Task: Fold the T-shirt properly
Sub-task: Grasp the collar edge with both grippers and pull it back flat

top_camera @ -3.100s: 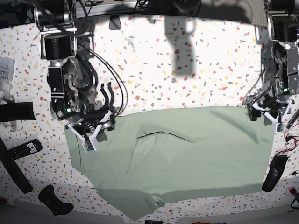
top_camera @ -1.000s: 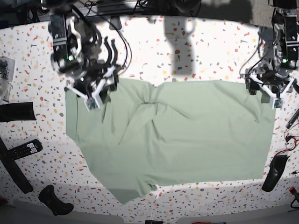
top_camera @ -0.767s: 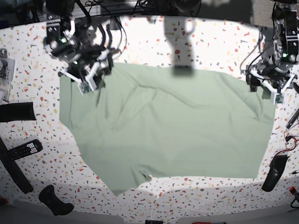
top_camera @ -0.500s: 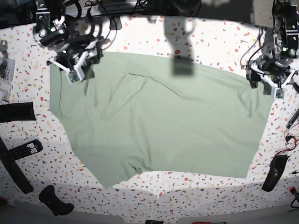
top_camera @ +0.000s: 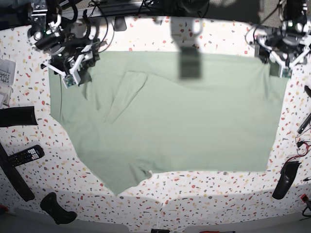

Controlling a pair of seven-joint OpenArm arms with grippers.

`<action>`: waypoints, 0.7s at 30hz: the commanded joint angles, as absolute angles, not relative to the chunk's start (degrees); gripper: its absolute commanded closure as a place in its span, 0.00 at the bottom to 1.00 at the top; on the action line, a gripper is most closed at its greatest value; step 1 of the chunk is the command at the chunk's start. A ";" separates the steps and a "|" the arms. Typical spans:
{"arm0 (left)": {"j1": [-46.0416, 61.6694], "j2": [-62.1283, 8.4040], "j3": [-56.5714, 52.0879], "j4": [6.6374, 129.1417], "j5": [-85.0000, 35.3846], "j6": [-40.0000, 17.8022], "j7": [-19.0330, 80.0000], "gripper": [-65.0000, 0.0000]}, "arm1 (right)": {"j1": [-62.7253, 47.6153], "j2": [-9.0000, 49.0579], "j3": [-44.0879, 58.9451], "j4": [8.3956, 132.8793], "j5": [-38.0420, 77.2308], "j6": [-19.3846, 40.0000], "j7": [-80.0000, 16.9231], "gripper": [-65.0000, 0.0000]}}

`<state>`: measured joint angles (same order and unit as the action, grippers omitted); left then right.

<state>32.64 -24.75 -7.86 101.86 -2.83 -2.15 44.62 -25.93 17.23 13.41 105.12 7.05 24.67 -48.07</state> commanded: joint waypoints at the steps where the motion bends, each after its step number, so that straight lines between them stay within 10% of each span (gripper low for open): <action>1: 35.55 -24.91 -7.68 101.54 -0.38 -2.04 53.41 0.31 | -25.91 18.48 13.87 106.17 6.20 24.47 -48.60 0.55; 21: 41.93 -24.45 -7.68 104.49 3.03 2.22 56.14 0.31 | -35.18 20.93 13.87 106.24 6.42 24.45 -47.59 0.55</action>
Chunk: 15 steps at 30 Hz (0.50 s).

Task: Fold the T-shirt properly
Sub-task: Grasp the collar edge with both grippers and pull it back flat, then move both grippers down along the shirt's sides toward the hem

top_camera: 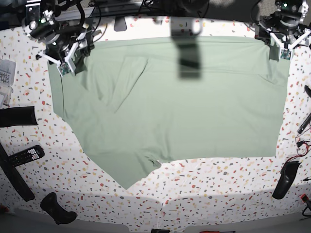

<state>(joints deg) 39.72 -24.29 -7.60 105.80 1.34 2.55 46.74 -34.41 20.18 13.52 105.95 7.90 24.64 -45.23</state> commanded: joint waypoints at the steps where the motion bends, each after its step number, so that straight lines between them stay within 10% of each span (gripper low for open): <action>1: 41.98 -24.47 -7.68 104.71 3.03 2.20 56.47 0.31 | -35.62 20.93 13.87 106.41 6.42 24.45 -47.59 0.55; 15: 44.45 -24.47 -7.68 110.72 6.46 4.80 54.65 0.31 | -36.25 20.78 13.87 109.03 12.03 24.43 -47.16 0.55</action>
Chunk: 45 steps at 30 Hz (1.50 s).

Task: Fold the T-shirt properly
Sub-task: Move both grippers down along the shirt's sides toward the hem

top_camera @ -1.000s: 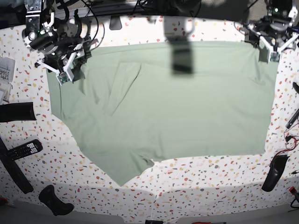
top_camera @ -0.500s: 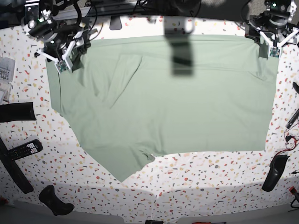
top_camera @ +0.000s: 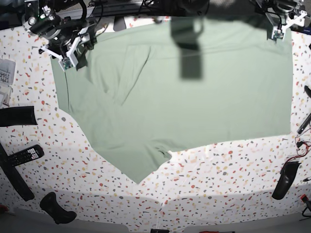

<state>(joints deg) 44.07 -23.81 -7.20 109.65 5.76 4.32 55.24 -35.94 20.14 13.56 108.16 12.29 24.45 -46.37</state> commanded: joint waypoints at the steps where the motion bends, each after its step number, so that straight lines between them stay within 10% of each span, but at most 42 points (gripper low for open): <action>1: 44.45 -24.47 -7.68 110.72 6.66 4.78 54.37 0.31 | -36.25 20.78 13.87 109.03 12.01 24.43 -47.46 0.55; 19: 44.45 -24.47 -7.68 124.81 11.40 5.41 58.02 0.31 | -36.21 20.78 13.87 109.03 12.03 24.43 -46.76 0.55; 45: 31.27 -24.51 -7.68 101.71 6.57 3.86 51.70 0.31 | -39.31 20.78 13.89 109.03 12.03 24.40 -48.62 0.55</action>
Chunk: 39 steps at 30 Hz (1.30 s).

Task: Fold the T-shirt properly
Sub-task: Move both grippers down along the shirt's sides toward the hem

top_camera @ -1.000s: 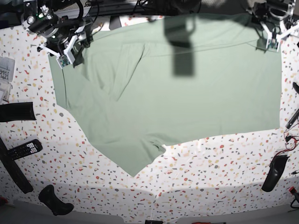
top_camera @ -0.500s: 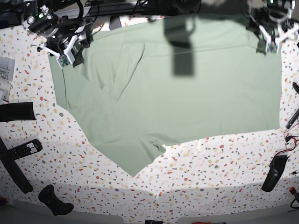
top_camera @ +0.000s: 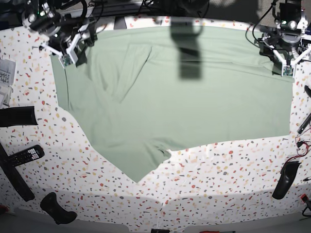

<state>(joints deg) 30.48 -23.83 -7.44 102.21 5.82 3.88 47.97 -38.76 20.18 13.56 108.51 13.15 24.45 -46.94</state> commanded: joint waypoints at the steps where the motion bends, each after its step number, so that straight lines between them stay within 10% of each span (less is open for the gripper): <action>1: 31.24 -24.49 -7.68 101.73 6.57 3.86 51.92 0.31 | -39.81 20.75 13.89 109.03 12.03 24.40 -48.62 0.55; 21: 23.59 -29.50 -7.81 111.09 11.07 3.88 55.90 0.31 | -32.64 20.80 13.87 112.14 12.03 23.49 -46.76 0.55; 30: 12.97 -31.57 -7.81 110.74 6.72 3.88 41.39 0.31 | -24.93 20.78 13.87 112.14 12.08 23.46 -44.47 0.55; 39: -5.37 -31.48 -7.81 87.11 -10.83 -5.96 39.40 0.31 | -17.45 20.78 13.87 112.12 12.71 23.31 -46.30 0.55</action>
